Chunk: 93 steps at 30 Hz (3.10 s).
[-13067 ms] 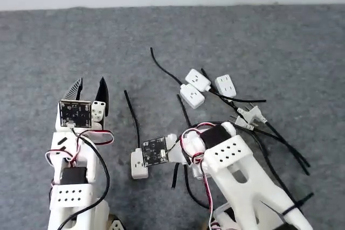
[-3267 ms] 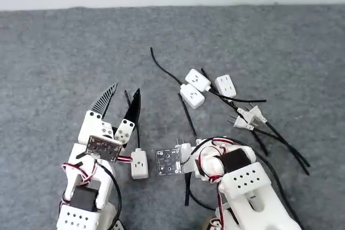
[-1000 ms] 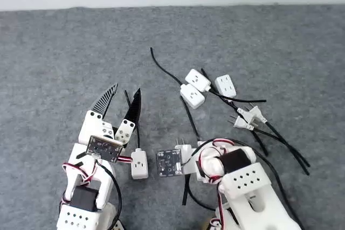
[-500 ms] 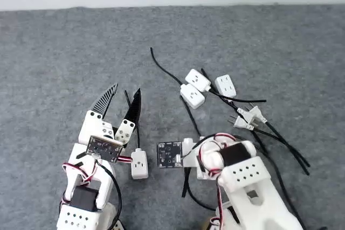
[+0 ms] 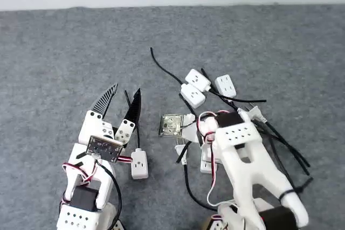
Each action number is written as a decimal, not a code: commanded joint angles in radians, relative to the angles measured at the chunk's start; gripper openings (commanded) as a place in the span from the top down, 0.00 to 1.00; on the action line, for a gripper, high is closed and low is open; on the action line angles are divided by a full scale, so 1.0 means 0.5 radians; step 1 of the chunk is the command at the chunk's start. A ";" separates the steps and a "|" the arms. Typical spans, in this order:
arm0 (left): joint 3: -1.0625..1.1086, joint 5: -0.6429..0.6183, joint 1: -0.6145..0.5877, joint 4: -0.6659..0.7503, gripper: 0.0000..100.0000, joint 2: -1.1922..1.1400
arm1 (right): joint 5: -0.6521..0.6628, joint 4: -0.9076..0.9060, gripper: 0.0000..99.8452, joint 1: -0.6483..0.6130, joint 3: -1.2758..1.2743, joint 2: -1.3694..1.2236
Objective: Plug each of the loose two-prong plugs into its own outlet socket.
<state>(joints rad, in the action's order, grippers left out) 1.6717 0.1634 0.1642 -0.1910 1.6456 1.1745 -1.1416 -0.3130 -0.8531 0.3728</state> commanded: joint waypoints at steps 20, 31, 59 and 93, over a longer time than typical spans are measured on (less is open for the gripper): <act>-0.023 0.021 0.015 0.058 0.83 0.012 | -0.043 0.410 0.99 0.008 -0.313 -0.038; 0.008 0.025 0.015 0.104 0.83 0.012 | -0.697 0.606 0.92 0.002 -0.304 -0.020; 0.029 0.025 0.018 0.117 0.83 0.012 | -2.145 -0.394 0.78 -0.002 0.494 -0.038; 0.032 0.095 0.089 0.104 0.83 0.012 | -2.378 0.560 0.86 -0.204 -0.344 -0.044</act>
<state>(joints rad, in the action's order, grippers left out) 1.6962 0.2002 0.2010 -0.1634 1.6456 -0.0008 -0.8915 -0.4189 -1.0249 0.3514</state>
